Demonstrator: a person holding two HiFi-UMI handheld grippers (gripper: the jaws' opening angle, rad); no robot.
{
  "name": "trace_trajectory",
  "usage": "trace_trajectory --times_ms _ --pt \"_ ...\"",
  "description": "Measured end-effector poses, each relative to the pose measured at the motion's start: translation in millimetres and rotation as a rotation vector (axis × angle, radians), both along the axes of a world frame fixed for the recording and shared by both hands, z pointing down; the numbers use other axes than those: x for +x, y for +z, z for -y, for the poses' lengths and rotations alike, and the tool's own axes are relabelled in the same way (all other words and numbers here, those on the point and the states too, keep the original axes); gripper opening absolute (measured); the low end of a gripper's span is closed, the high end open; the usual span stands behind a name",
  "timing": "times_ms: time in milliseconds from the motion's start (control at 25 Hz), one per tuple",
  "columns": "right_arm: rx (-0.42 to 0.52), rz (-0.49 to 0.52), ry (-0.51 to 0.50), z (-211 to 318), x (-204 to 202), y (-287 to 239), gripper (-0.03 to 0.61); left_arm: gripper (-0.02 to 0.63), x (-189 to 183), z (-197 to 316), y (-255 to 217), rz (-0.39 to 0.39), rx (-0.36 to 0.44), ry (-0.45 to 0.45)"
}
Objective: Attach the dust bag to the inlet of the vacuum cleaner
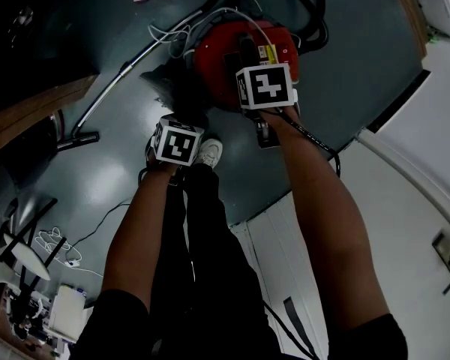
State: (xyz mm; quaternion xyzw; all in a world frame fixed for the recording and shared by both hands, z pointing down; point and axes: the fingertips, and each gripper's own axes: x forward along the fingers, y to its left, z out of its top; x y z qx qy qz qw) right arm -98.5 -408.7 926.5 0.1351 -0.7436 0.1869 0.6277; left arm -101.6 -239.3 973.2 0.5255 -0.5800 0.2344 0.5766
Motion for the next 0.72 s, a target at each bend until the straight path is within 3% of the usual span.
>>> trace_trajectory --times_ms 160,480,560,720 --pt "0.003 0.002 0.002 0 0 -1 0.13 0.063 6 6 -4 0.032 -0.009 0.117" --pt "0.003 0.0 0.005 1 0 -1 0.13 0.069 13 15 -5 0.049 0.005 0.246" --pt "0.003 -0.002 0.006 1 0 0 0.13 0.069 14 15 -4 0.043 0.01 0.242" --pt "0.002 -0.008 0.009 0 0 0 0.13 0.081 10 11 -5 0.039 0.021 0.145"
